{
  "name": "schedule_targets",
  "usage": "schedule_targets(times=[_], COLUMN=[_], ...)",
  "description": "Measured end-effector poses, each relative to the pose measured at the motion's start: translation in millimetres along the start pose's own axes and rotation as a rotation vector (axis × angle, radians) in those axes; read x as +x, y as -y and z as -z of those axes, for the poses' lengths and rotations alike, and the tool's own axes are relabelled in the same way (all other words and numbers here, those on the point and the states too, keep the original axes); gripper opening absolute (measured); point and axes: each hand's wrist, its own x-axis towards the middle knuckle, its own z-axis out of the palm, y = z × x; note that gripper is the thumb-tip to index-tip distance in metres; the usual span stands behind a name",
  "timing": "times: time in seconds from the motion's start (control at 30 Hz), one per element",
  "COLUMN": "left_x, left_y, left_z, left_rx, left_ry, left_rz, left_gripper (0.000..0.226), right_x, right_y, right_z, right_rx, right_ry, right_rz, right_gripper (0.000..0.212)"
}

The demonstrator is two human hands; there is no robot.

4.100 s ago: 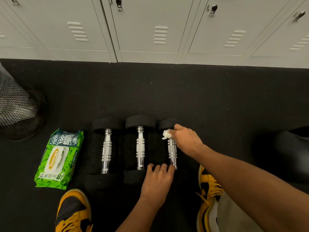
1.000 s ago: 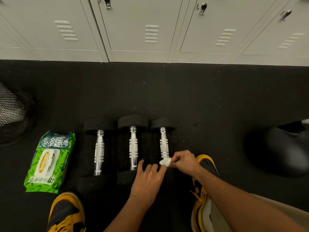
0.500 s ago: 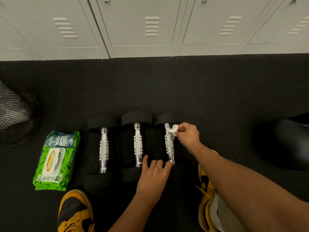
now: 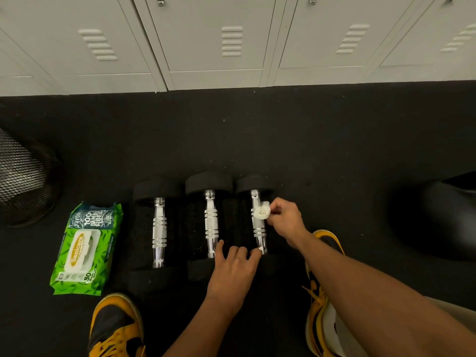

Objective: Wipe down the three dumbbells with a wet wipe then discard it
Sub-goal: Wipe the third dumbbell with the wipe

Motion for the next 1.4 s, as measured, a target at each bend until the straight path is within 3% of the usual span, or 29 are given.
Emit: schedule_targets(times=[0.17,0.57,0.87,0.93,1.13,1.4], left_x=[1,-1,1,1,3,1], left_y=[-2,-3,-3,-3,0,2], left_z=[9,11,13,8,-7,-4], left_rx=[-0.028,-0.038,-0.033,-0.026,-0.094,-0.052], left_ry=[0.05,0.035,0.039,0.037,-0.064,-0.091], left_rz=[0.021,0.002,0.01,0.004,-0.026,-0.043], left_gripper=[0.068,0.071,0.067,0.068,0.084,0.082], right_x=[-6,-14,-8,-7,14,45], right_y=[-3,-30,-15,-20,-27,9], right_z=[9,16,22,23,5,-25], right_rx=[-0.064,-0.191,-0.26,-0.176,0.199,0.533], right_ry=[0.061,0.403,0.496,0.442,0.047,-0.033], right_rz=[0.042,-0.085,-0.169,-0.214,-0.266,-0.377], right_gripper=[0.028,0.02,0.02,0.022,0.026,0.034])
